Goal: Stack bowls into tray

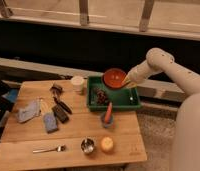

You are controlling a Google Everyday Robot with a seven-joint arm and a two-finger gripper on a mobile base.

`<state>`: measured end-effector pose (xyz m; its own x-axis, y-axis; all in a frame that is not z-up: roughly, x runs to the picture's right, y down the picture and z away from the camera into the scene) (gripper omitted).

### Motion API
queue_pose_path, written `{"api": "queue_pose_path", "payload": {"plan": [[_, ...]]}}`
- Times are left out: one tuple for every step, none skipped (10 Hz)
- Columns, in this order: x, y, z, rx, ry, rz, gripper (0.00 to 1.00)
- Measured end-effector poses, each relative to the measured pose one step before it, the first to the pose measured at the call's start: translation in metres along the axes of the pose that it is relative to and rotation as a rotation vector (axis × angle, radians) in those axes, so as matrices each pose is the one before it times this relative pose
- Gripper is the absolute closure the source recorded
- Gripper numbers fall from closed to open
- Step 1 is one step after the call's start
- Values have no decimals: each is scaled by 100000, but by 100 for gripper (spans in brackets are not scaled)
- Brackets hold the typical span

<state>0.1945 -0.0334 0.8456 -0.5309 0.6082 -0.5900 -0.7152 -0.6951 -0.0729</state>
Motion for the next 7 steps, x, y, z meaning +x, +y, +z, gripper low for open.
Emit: {"api": "queue_pose_path", "payload": {"plan": [[-1779,-1112,-500,1281,-3041,3792,81],[-1490,-1552,-476,1385,-2340,4846,81],[-856,-1457,181,965,-375,3667,81],[-308,-1086,934,230,1332,3120,81],[335,-867,1433,198,2571,2773,81],[562,-400,881,33,2116,1413,81],[775,-56,674,-171,2082,415,79]]}}
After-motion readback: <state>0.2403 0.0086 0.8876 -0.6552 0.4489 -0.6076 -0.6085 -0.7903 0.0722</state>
